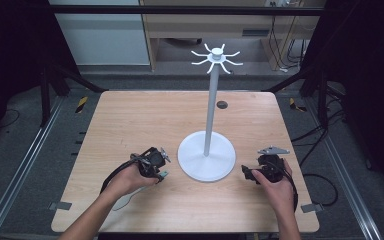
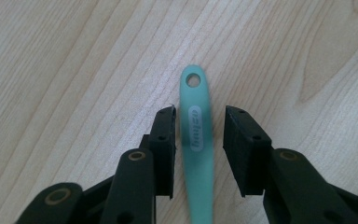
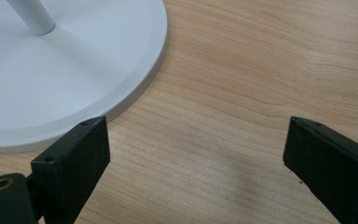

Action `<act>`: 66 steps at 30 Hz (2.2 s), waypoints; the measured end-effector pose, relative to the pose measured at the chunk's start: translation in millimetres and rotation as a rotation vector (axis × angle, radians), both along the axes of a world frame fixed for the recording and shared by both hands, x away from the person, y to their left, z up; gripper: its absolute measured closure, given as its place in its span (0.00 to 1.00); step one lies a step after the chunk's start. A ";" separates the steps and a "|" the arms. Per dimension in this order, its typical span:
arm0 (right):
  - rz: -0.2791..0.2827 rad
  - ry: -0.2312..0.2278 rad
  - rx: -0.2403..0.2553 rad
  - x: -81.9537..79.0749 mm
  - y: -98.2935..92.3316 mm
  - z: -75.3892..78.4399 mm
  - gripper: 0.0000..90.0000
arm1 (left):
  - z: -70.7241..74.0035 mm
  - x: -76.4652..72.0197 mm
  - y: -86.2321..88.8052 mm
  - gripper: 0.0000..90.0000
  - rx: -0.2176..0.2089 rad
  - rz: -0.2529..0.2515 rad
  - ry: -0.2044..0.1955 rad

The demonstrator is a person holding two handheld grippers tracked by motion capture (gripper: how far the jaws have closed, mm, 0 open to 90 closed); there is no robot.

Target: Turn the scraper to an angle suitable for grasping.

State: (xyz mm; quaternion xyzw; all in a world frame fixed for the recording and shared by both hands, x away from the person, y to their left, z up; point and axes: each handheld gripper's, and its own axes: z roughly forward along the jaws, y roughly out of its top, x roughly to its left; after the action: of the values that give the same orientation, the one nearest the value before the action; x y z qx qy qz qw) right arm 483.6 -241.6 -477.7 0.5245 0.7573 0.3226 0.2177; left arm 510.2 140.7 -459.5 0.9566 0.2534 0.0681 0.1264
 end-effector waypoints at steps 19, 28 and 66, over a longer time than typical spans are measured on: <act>0.001 0.002 -0.001 0.1 -0.2 -0.2 0.09 | -2.8 1.5 1.4 0.78 0.001 0.003 0.012; -0.001 0.002 0.000 0.2 -0.3 -0.2 0.09 | -3.5 2.9 -0.3 0.79 0.003 0.001 0.012; 0.002 0.012 -0.014 1.1 1.9 -1.4 0.09 | 48.9 -29.0 52.5 0.82 -0.283 0.071 -0.195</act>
State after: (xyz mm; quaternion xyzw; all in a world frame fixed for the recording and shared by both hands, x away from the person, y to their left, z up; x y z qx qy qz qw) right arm 484.8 -239.6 -479.2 0.5242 0.7613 0.3141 0.2165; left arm 481.2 193.2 -410.6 0.9085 0.2808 0.1284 0.2815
